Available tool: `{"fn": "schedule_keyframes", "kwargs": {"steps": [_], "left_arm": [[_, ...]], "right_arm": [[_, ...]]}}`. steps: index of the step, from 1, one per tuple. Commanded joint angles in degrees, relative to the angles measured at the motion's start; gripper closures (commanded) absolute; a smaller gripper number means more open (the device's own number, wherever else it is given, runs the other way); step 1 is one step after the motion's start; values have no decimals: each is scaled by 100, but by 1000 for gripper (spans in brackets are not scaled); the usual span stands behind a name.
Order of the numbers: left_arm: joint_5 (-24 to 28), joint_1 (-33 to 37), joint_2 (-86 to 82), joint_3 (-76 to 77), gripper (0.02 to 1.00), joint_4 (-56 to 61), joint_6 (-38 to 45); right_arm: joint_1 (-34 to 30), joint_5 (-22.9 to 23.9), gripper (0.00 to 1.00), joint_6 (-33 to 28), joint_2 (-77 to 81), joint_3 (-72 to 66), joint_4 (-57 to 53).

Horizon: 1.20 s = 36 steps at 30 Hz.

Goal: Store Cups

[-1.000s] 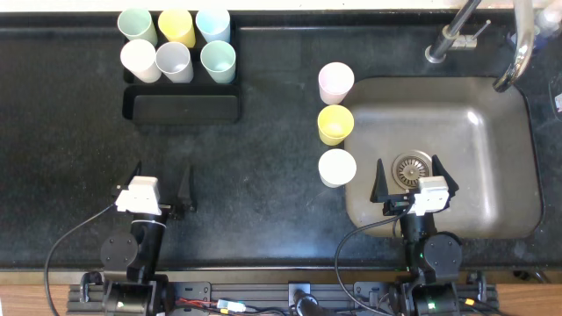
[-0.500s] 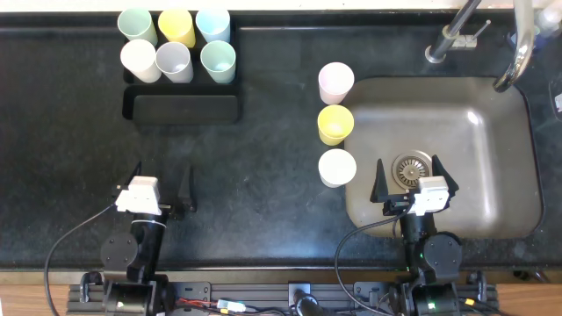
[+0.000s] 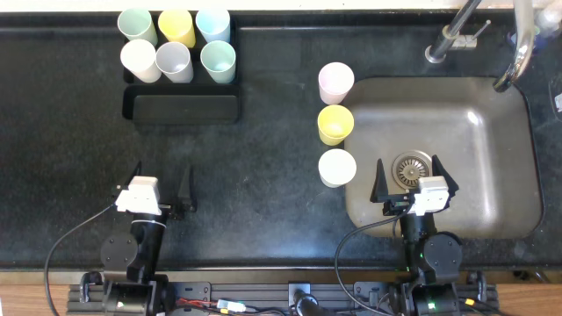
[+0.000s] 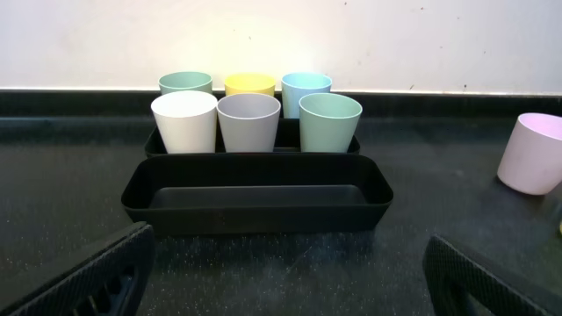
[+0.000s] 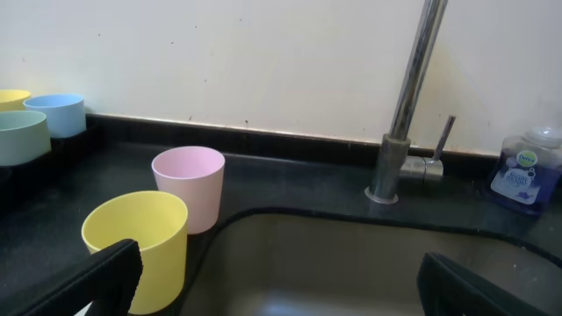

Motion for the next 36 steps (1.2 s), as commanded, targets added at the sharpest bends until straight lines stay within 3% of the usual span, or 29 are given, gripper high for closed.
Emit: {"fn": "schedule_keyframes", "kwargs": {"steps": [1,8,13,16,20,30,36], "left_arm": [[33,-46,-31,-4,18,-15,101],[39,-66,90,-4,18,195,96],[164,94,2094,570,18,1429,-1228],[173,0,3508,1530,18,1427,-1622],[168,-376,5193,3418,18,623,-1526],[-599,-1714,8618,8352,18,-2343,-1541],[-682,-2396,10561,10942,18,-3871,-1926]], "right_arm": [[-28,20,5,-20,-52,-72,37],[-28,20,5,-20,-55,-72,37],[-28,22,3,-20,-55,-72,37],[-28,20,5,-20,-55,-72,37],[-28,22,5,-20,-55,-72,37],[-28,20,3,-20,-55,-72,37],[-28,20,3,-20,-55,-72,37]]}}
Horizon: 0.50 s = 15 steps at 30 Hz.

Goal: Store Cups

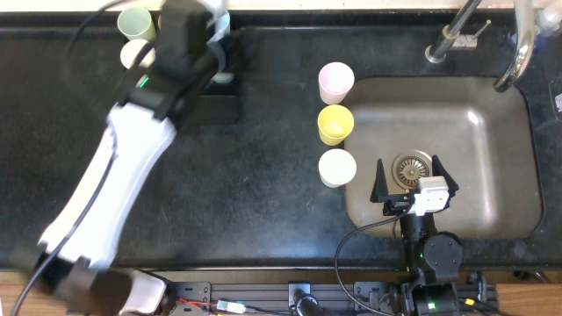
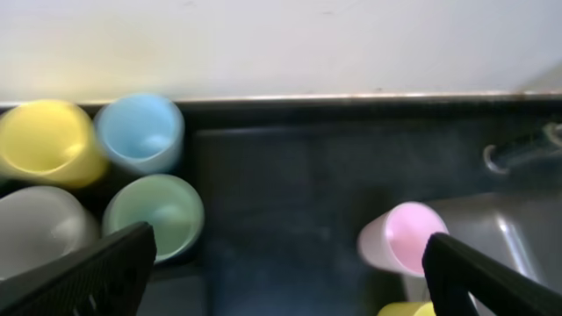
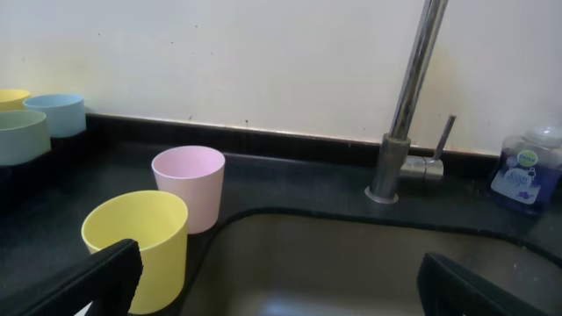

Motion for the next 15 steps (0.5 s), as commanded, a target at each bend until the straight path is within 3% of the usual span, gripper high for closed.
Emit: {"fn": "schedule_keyframes", "kwargs": {"steps": [1,8,15], "left_arm": [[-175,-455,1246,1641,18,-822,-483],[-299,-1084,3005,3471,18,-2098,-1106],[-229,-1248,3722,3788,18,-2214,-1353]], "right_arm": [[-28,20,3,-22,-55,-72,33],[-28,20,3,-22,-55,-72,33],[-28,20,3,-22,-55,-72,33]]}}
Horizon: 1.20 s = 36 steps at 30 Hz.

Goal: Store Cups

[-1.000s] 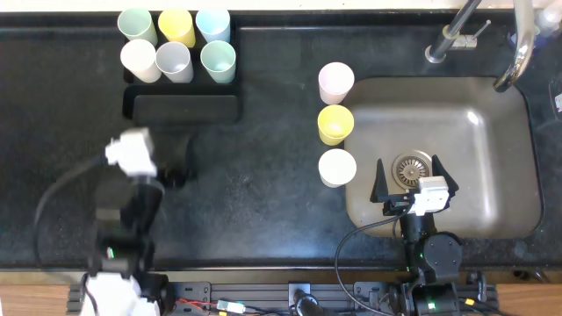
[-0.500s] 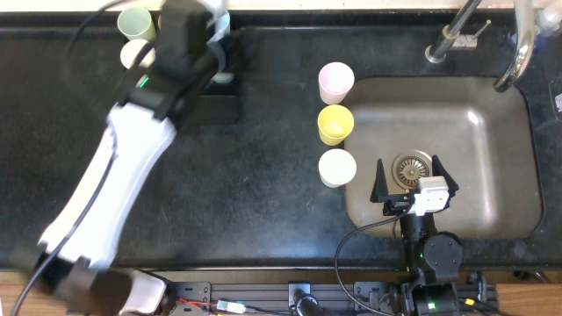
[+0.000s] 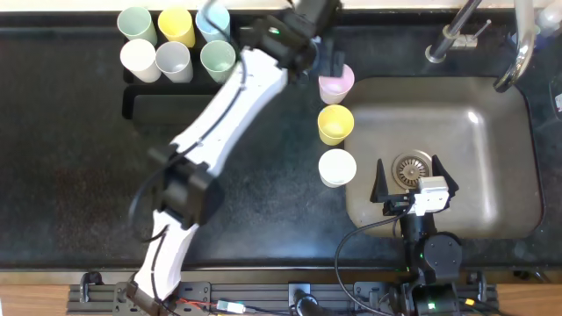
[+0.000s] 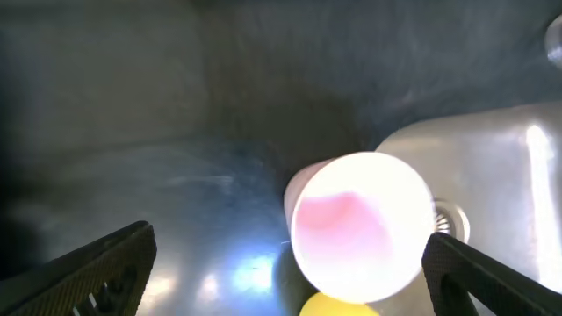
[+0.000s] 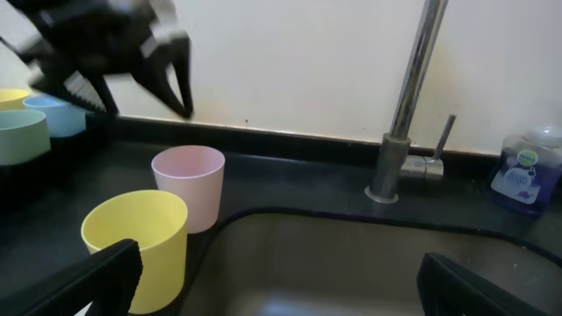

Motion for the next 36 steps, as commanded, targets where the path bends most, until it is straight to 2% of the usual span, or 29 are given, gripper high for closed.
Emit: {"fn": "schedule_keyframes", "kwargs": {"steps": [1,10,14,16,18,19,23,28,30,36], "left_arm": [[-20,20,210,264,18,-28,-297],[33,9,472,280,18,-70,-297],[39,-2,619,280,108,-76,-302],[37,-9,678,280,167,-98,-321],[35,-9,702,280,283,-136,-339],[33,-9,702,278,373,-151,-337],[13,-13,702,278,555,-199,-332],[-55,-68,684,278,875,-155,-291],[-188,-103,623,275,974,-157,-293],[-1209,-122,-483,-216,985,-188,-293]], "right_arm": [[-28,20,5,-17,-52,-72,37],[-28,22,5,-20,-52,-72,37],[-28,22,5,-17,-55,-72,37],[-28,22,5,-17,-55,-72,37],[-28,20,3,-20,-55,-72,37],[-28,20,3,-17,-55,-72,37],[-28,22,3,-20,-55,-72,37],[-28,22,3,-17,-55,-72,37],[-28,22,7,-20,-55,-72,37],[-28,22,3,-20,-55,-72,37]]}}
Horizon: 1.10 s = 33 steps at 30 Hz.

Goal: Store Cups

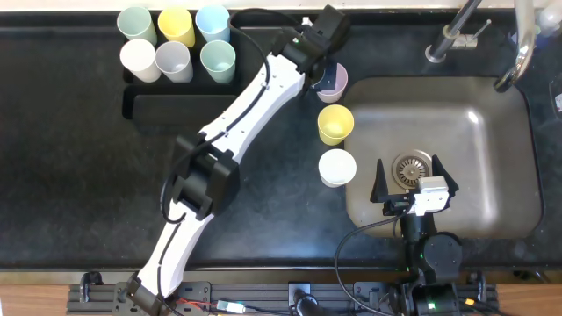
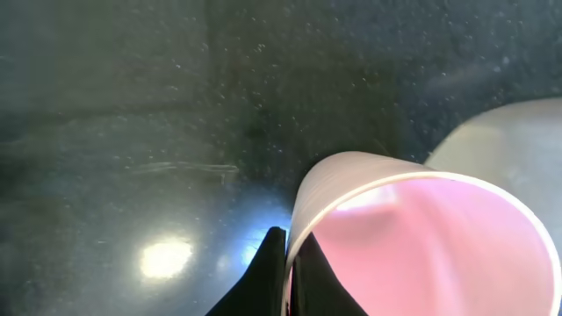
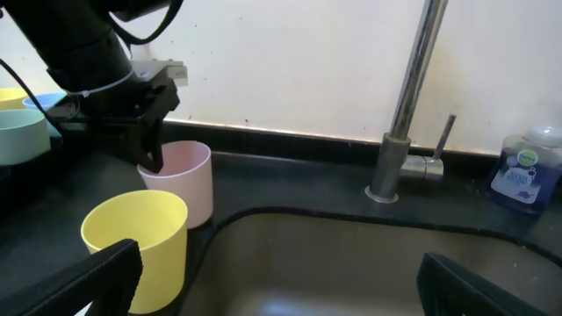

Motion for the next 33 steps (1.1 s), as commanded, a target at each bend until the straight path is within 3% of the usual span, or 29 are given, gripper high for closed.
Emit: {"fn": "schedule_keyframes", "kwargs": {"steps": [1,5,10,14,19,26,33], "left_arm": [[-1034,28,-1416,-579,985,-48,-15],[-1497,463,-2876,-1827,985,57,-20],[-1530,1644,-4422,-3222,985,76,-372],[-1513,2745,-4994,-3845,982,-52,-1362],[-1069,3770,-4986,-4203,982,-286,-2715],[-997,4166,-4730,-4666,982,-245,-3893],[-761,4199,-4105,-4758,982,168,-3960]], "right_arm": [[-28,22,3,-22,-55,-72,37],[-28,20,3,-22,-55,-72,37],[-28,22,3,-20,-55,-72,37],[-28,22,3,-22,-55,-72,37],[-28,20,7,-22,-55,-72,37],[-28,20,3,-22,-55,-72,37],[-28,20,3,-22,-55,-72,37]]}}
